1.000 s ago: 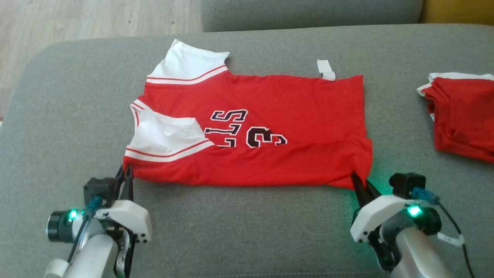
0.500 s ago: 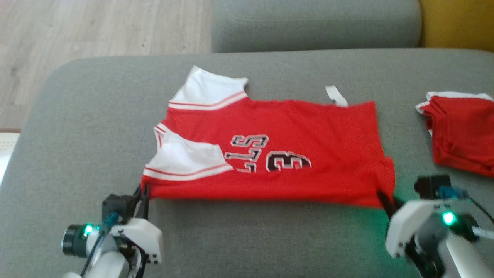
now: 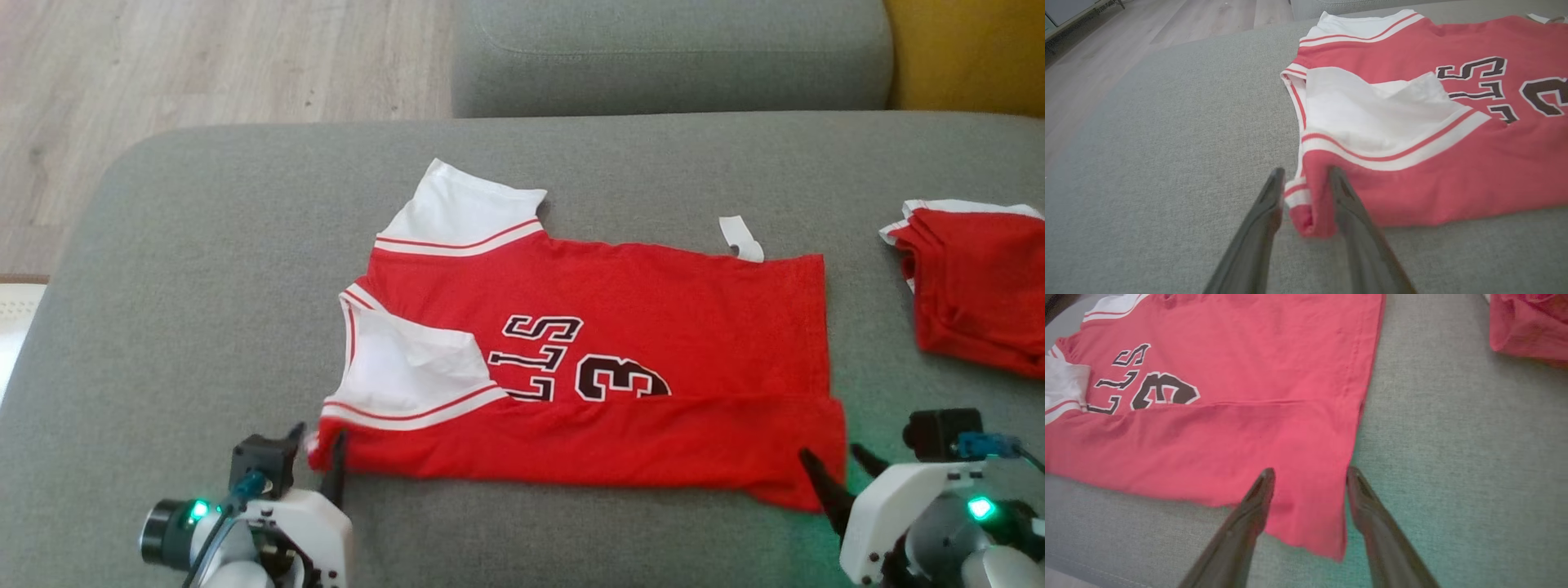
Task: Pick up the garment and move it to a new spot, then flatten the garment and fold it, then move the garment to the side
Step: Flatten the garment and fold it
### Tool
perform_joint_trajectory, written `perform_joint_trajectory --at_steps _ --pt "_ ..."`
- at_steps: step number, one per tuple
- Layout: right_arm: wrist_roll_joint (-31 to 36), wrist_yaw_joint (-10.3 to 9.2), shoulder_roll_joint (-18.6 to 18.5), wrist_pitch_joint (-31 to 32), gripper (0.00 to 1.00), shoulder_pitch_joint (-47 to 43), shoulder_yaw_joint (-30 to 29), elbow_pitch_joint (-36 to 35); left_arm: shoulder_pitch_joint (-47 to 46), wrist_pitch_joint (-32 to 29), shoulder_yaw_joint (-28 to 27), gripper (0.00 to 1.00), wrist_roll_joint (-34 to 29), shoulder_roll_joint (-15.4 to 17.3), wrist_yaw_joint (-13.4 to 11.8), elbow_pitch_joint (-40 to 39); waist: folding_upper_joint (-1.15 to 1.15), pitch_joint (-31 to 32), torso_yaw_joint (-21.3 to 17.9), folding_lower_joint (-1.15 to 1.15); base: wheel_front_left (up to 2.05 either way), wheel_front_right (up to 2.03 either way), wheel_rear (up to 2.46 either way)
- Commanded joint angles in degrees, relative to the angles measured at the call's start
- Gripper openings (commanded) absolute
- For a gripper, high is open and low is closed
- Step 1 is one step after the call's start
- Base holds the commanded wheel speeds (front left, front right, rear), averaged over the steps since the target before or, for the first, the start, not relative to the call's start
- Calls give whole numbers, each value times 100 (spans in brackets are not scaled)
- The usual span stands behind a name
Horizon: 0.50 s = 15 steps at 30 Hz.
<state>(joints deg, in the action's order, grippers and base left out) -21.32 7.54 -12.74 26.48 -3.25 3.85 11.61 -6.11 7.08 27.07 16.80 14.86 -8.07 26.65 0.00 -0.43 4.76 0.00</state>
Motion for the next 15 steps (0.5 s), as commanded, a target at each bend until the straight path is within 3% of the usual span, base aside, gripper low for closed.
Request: perform_joint_trajectory --at_steps 1,2,6,10,15 --pt "133 -5 -57 -16 100 130 -2 -269 -345 35 -204 86 2 184 -42 -176 0 -34 -34 0 0 0 0" --pt "203 -5 -33 1 100 136 -37 -307 -377 47 -208 100 -1 194 -46 -178 0 -47 -52 0 0 0 0" --pt "368 -5 69 -108 100 229 -123 -559 -519 200 -302 100 37 228 -81 -237 0 -113 -158 0 0 0 0" --pt "473 -5 155 -651 100 537 -129 -877 -778 379 -429 100 116 289 -13 -400 0 -210 -299 0 0 0 0" --pt "680 -5 207 -1153 100 940 -46 -952 -1317 211 -375 100 184 421 385 -549 0 -407 -446 0 0 0 0"
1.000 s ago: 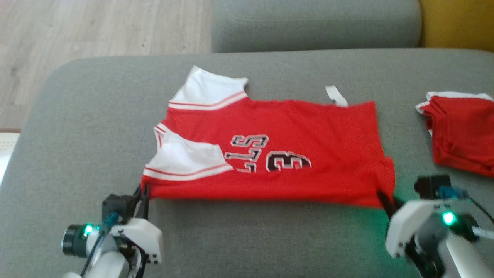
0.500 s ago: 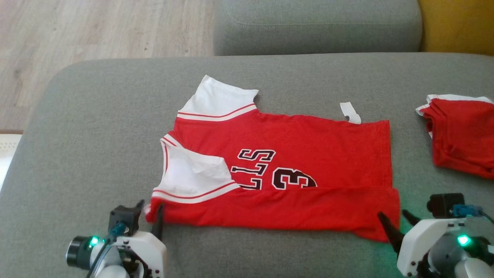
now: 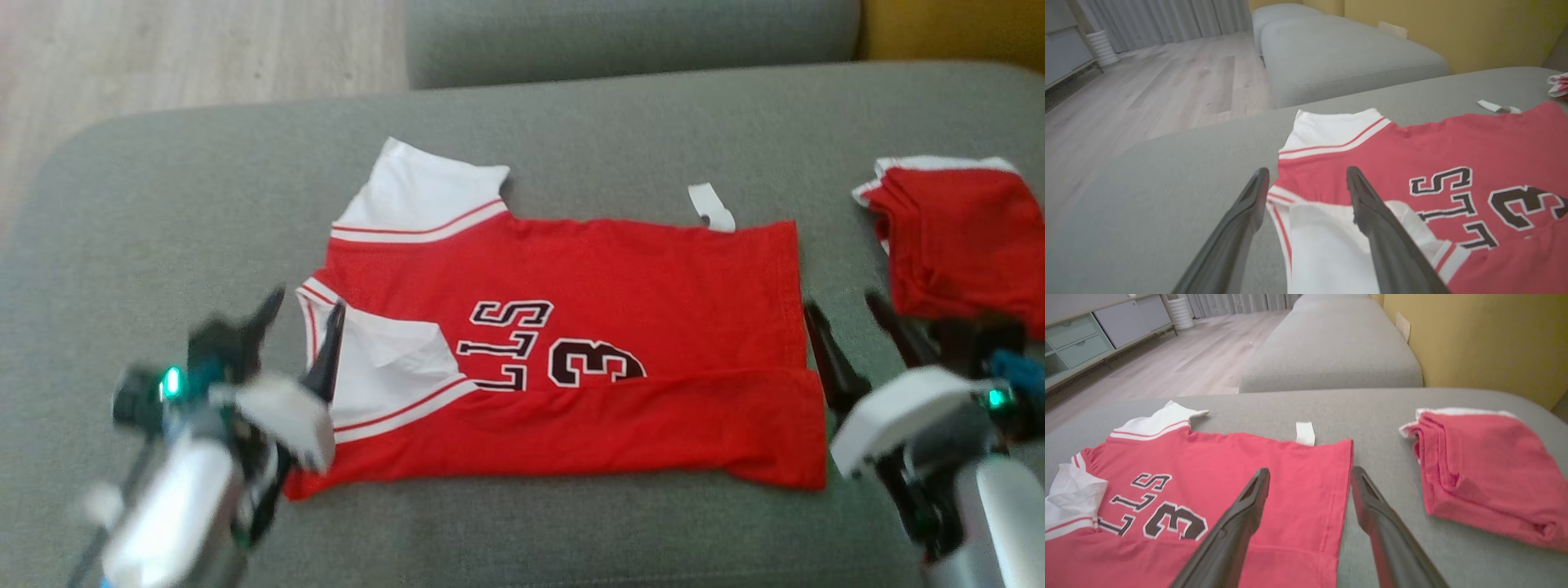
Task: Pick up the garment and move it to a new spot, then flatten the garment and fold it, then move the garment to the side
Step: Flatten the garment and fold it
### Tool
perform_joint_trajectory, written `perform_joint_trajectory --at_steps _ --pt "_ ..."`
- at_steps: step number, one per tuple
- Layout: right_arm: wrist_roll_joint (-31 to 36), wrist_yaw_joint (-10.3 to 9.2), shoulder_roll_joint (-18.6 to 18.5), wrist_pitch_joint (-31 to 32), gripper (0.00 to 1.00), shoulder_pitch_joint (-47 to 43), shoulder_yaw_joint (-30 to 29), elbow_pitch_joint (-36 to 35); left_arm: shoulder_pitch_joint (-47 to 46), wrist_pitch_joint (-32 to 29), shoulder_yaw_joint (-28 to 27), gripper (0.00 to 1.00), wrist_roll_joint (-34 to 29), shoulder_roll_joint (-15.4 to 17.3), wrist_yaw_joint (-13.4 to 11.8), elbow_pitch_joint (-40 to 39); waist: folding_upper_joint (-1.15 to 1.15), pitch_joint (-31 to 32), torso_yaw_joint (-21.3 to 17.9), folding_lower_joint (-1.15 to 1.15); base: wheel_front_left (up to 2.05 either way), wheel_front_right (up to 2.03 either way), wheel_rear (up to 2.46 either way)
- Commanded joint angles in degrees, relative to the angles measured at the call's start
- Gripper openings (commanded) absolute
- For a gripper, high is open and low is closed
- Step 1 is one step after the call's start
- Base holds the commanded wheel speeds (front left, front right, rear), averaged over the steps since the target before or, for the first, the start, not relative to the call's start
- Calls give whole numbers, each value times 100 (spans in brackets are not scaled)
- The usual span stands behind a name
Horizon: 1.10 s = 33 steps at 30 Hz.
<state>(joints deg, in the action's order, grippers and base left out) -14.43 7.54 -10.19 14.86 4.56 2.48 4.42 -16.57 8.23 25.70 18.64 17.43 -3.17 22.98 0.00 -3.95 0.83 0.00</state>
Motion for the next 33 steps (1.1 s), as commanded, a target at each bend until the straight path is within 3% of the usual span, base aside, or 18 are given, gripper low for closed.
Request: perform_joint_trajectory --at_steps 1,5,8,11,13,16,20,27,33 --pt "54 -5 -45 -75 100 273 138 -222 -468 -35 -203 100 36 202 58 -201 0 -122 -92 0 0 0 0" --pt "210 -5 -34 -239 100 757 311 -105 -1419 -887 39 100 321 330 838 -122 0 -426 -233 0 0 0 0" --pt "280 -5 -55 -270 100 1171 468 -10 -2210 -1575 380 100 623 483 1039 57 0 -707 -373 0 0 0 0" --pt "314 -5 -68 -296 100 1637 713 98 -2908 -2167 1048 100 1365 715 1061 144 0 -993 -583 0 0 0 0" --pt "316 -5 -68 -317 100 1945 876 168 -3379 -2460 1544 100 1770 1045 1063 146 0 -1188 -727 0 0 0 0" --pt "314 -5 -74 -344 100 2363 1083 246 -4034 -2689 2157 100 2078 1500 1064 317 0 -1465 -904 0 0 0 0" --pt "300 -5 -98 -384 100 2797 1293 334 -4708 -2779 2854 100 2270 1858 1064 731 0 -1738 -1078 0 0 0 0" --pt "258 -5 -70 -465 100 3242 1563 383 -5482 -2538 3368 100 2370 2004 1065 1788 0 -2094 -1308 0 0 0 0" --pt "247 -5 -19 -530 100 3350 1731 339 -5885 -2330 3468 100 2698 2000 1065 2428 0 -2313 -1457 0 0 0 0"
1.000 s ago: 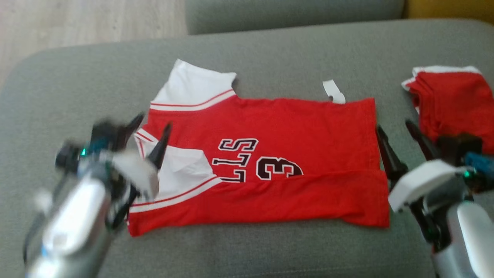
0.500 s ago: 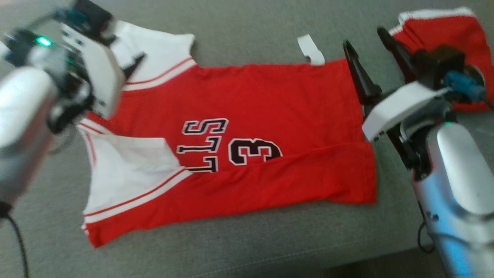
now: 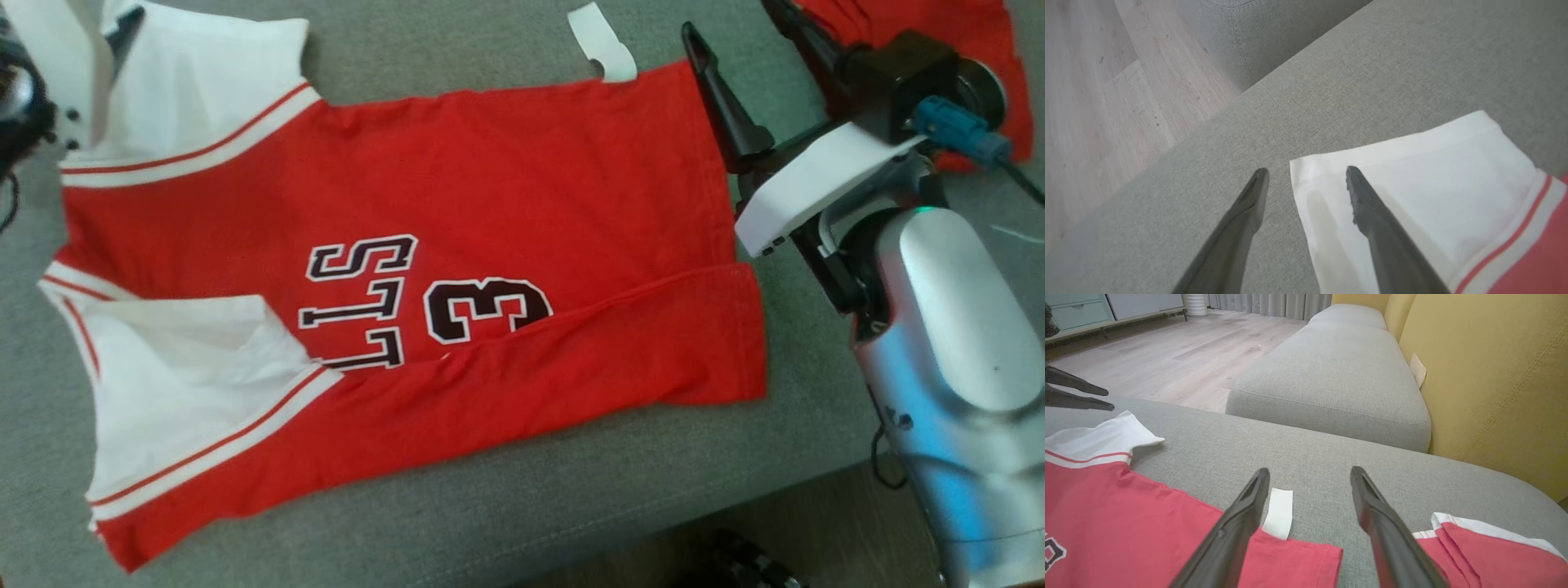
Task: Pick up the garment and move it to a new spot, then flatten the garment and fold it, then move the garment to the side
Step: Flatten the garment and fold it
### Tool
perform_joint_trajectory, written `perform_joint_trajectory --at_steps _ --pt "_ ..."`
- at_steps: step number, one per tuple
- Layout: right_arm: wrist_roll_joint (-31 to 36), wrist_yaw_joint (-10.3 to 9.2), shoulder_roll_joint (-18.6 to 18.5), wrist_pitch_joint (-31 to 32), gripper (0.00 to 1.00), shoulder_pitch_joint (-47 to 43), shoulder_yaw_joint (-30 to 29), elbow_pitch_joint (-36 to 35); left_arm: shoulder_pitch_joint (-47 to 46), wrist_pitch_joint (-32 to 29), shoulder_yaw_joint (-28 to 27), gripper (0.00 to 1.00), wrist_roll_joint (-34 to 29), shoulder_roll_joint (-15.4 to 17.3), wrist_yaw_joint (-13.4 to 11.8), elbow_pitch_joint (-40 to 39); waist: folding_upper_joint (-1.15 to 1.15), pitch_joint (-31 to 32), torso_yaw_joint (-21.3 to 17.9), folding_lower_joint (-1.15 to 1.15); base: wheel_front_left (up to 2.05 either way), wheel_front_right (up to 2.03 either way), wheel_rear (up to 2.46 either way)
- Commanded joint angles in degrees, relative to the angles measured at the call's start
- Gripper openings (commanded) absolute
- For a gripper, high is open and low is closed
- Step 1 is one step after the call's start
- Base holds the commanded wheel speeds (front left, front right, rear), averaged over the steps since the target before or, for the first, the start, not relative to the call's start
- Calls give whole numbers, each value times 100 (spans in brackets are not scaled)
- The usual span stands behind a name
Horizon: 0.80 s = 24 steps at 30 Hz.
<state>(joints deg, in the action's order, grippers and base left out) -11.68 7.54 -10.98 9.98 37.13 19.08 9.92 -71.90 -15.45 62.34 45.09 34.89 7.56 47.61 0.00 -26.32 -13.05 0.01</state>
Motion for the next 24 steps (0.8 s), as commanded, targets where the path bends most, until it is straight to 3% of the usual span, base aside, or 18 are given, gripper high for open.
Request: perform_joint_trajectory --at_steps 1,17,24 --pt "-29 -5 67 -52 100 92 87 -220 -405 32 -123 100 77 268 -8 14 0 -109 -85 -1 0 0 0" --pt "-11 -5 92 -77 100 147 180 -261 -735 217 731 100 280 332 -8 612 0 -304 -209 -1 0 0 0" --pt "-27 -5 134 -129 100 144 205 -252 -697 68 833 100 803 354 -8 610 0 -339 -331 -1 0 0 0"
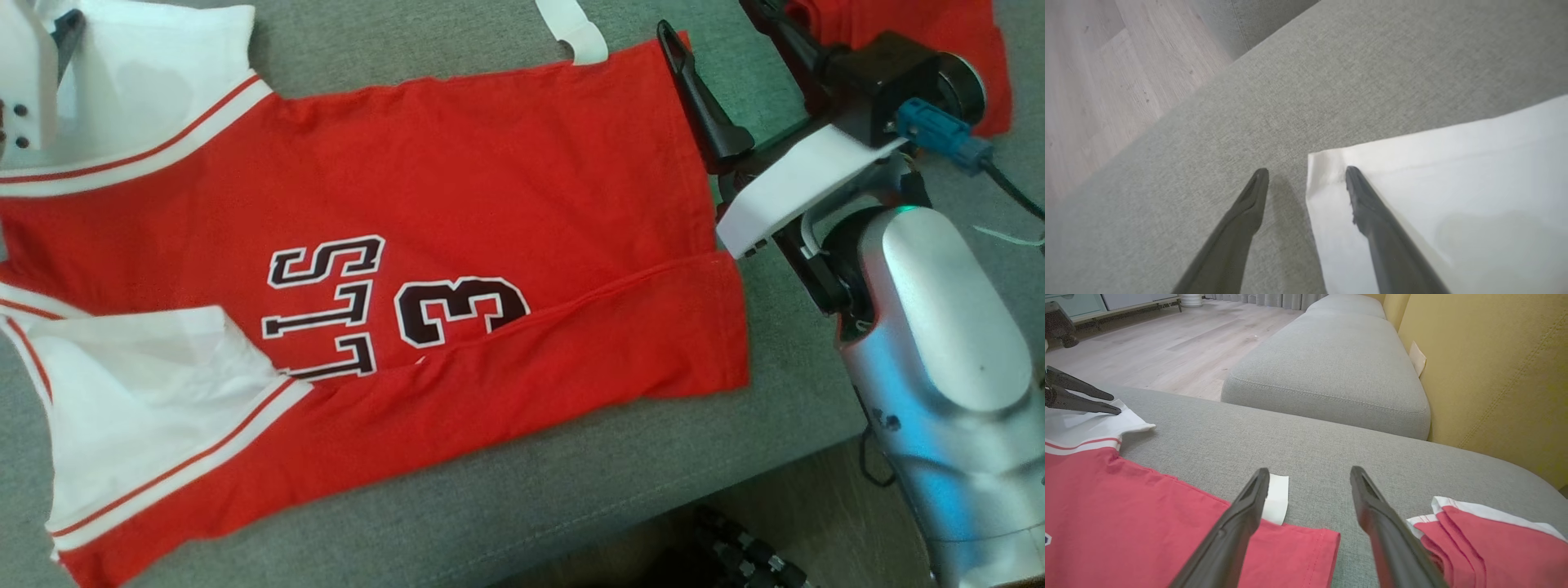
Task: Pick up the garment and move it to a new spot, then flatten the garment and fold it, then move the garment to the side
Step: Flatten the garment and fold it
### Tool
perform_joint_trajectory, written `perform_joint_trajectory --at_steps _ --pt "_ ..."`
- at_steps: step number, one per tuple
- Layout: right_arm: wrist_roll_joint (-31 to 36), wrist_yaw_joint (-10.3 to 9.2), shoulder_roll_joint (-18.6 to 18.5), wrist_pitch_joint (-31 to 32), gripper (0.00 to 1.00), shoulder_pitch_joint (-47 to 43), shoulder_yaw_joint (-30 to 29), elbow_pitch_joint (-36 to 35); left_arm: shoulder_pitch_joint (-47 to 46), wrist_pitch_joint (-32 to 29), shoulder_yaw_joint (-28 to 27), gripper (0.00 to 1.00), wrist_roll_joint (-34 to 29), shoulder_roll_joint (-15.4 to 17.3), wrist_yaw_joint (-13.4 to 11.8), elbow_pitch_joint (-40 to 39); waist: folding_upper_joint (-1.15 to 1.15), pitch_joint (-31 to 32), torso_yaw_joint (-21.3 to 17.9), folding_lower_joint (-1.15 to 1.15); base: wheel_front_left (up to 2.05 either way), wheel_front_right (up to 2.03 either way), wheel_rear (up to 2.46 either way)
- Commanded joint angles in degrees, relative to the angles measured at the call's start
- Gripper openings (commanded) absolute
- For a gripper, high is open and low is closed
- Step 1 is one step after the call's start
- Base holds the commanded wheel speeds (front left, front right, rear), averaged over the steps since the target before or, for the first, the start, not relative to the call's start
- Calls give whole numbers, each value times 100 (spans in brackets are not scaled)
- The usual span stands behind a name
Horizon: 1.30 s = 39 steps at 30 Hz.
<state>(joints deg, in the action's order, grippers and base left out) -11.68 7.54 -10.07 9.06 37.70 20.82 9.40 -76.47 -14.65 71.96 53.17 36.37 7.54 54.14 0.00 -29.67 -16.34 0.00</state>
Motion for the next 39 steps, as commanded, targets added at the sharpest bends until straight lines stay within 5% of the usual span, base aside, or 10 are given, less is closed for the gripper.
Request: perform_joint_trajectory --at_steps 1,2,3,4,8,16,29,39 --pt "-27 -5 43 -45 100 83 20 -196 -246 -47 -111 100 56 215 -6 -83 0 -11 -8 0 0 0 0" --pt "-25 -5 42 -52 100 76 12 -190 -247 -93 -92 100 114 222 -6 -122 0 -18 -11 0 0 0 0" --pt "-23 -5 40 -58 100 70 7 -183 -246 -148 -68 64 163 226 -6 -177 0 -22 -11 0 0 0 0" --pt "-23 -5 38 -63 100 65 2 -175 -241 -198 -45 0 211 234 -6 -242 0 -23 -10 0 0 0 0" --pt "-15 -5 7 -52 100 92 -41 -145 -256 -346 26 0 445 342 -6 -510 0 -21 43 0 0 0 0" --pt "-177 -5 -142 71 100 124 -161 64 -295 400 85 0 202 166 -6 -497 0 280 497 0 0 0 0" --pt "-656 -5 -1094 709 100 401 -244 1656 -174 1306 81 0 50 -295 -6 -1021 0 721 1626 0 0 0 0" --pt "-992 -5 -1638 1095 100 606 292 2496 233 1394 121 0 -187 -322 -6 -1663 0 695 1929 0 0 0 0"
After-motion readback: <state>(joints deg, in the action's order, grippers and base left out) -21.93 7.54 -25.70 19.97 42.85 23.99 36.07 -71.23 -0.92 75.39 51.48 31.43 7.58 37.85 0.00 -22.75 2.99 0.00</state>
